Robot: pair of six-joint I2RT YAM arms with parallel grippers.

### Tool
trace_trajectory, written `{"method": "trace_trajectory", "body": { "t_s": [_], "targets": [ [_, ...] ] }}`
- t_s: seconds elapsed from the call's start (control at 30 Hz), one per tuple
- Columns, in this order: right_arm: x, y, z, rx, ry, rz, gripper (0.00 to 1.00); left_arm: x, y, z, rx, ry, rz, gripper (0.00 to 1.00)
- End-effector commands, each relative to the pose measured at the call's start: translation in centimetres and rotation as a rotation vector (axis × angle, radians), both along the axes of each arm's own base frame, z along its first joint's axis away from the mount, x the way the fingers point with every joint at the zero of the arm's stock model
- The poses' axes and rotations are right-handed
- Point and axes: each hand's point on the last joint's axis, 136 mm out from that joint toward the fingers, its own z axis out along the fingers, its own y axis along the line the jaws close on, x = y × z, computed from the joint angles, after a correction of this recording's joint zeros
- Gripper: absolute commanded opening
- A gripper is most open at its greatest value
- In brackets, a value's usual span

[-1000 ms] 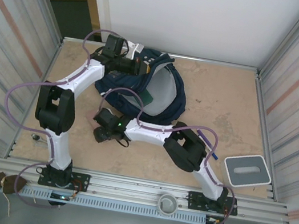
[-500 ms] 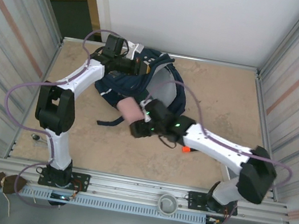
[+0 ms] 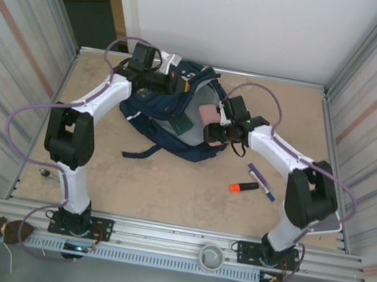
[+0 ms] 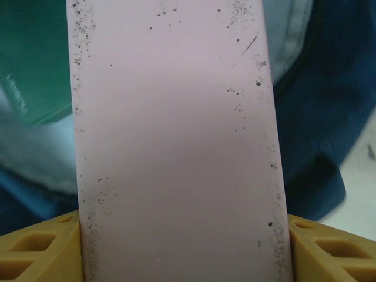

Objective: Pack the student bag

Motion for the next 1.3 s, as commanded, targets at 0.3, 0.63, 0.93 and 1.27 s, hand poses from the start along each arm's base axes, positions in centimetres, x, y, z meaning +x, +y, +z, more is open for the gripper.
{"method": "trace_trajectory", "body": {
  "t_s": [0.3,0.63,0.93,1.27],
  "targets": [
    [9.0,7.3,0.8,0.183,-0.103,0.079,0.77,-0.1,-0.1,4.0,-0.06,-0.083,-0.029,0.05],
    [3.8,4.6,2.6,0.261,-0.113,0.032,0.94,-0.1,-0.1,3.6,-0.055,-0.082,-0.03,0.05],
    [0.7,5.1,-1.3,0.284,0.015,0.021,0.6,0.0,-0.1,2.9,-0.049,-0.071,-0.025,0.05],
    [1.9,4.7,-5.3,0.226,0.077,-0.073,0.5,0.0,-0.1,2.9,-0.049,-0.067,-0.019,0.05]
  ]
}}
